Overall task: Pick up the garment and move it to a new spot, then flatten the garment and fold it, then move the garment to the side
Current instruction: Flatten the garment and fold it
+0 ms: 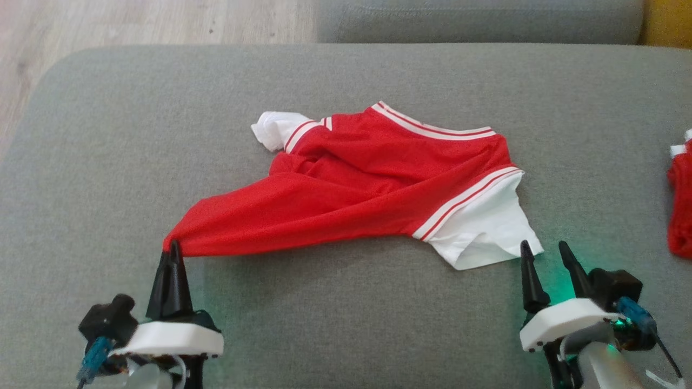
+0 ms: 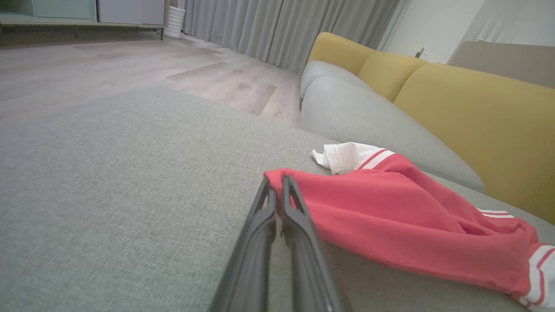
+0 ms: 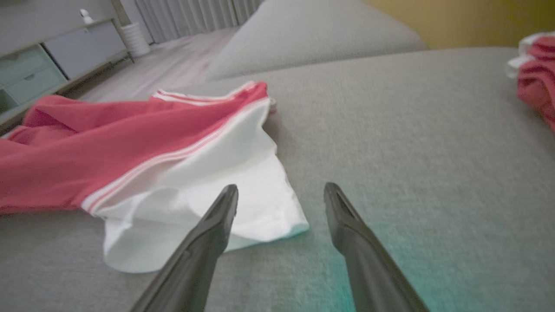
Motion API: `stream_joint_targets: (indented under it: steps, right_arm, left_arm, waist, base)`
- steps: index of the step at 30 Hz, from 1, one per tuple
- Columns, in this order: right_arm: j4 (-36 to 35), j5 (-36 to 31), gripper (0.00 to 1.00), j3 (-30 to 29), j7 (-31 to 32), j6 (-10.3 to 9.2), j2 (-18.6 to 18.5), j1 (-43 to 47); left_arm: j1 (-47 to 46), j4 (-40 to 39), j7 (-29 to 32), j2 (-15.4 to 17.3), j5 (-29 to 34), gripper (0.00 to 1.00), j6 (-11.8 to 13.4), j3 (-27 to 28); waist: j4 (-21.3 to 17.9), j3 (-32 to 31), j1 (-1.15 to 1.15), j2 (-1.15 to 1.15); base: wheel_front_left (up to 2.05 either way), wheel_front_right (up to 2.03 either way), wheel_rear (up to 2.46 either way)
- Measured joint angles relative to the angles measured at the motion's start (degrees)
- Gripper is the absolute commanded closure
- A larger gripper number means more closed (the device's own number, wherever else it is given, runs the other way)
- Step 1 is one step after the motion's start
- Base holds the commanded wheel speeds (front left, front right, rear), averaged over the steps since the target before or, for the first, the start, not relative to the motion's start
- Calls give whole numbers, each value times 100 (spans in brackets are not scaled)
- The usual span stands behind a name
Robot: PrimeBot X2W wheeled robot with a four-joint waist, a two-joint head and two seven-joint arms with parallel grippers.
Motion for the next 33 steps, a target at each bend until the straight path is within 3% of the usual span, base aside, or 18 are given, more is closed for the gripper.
stream_joint_targets:
  steps: [7,8,9,10,17,24,28,33]
  right_arm:
    - [876,-353,0,-193,5,0,-5,-557]
    - [1031,-355,5,-186,1,0,-4,-642]
    - [1181,-381,63,-186,-29,0,-5,-712]
    - [1284,-374,100,-186,-59,0,-18,-769]
    - [1278,-162,100,-168,-54,0,-27,-914]
    - [7,445,100,-75,7,0,-13,-833]
    - [-732,914,100,-52,7,0,-14,-1191]
    - [-1493,1158,100,-37,7,0,-16,-1995]
  left_arm:
    - [-75,-4,0,-5,-7,100,1,-167]
    - [-88,-3,0,-7,-7,100,0,-186]
    - [-107,-1,0,-7,-8,100,1,-207]
    - [-138,1,0,-7,-8,100,0,-225]
    - [-222,15,0,-8,-9,100,0,-216]
    - [-385,-258,0,22,120,100,1,-226]
    - [-973,-561,0,290,193,100,1,-360]
    - [-1889,-633,-1,964,-85,100,0,-711]
  waist:
    - [152,230,1,0]
    - [175,262,1,0]
    - [198,287,1,0]
    - [219,311,0,0]
    - [191,353,1,0]
    - [59,75,1,0]
    - [-16,-189,1,0]
    - [-123,-496,0,0]
  base:
    - [0,0,0]
    - [0,0,0]
    - [0,0,0]
    - [0,0,0]
    - [0,0,0]
    - [0,0,0]
    - [0,0,0]
    - [0,0,0]
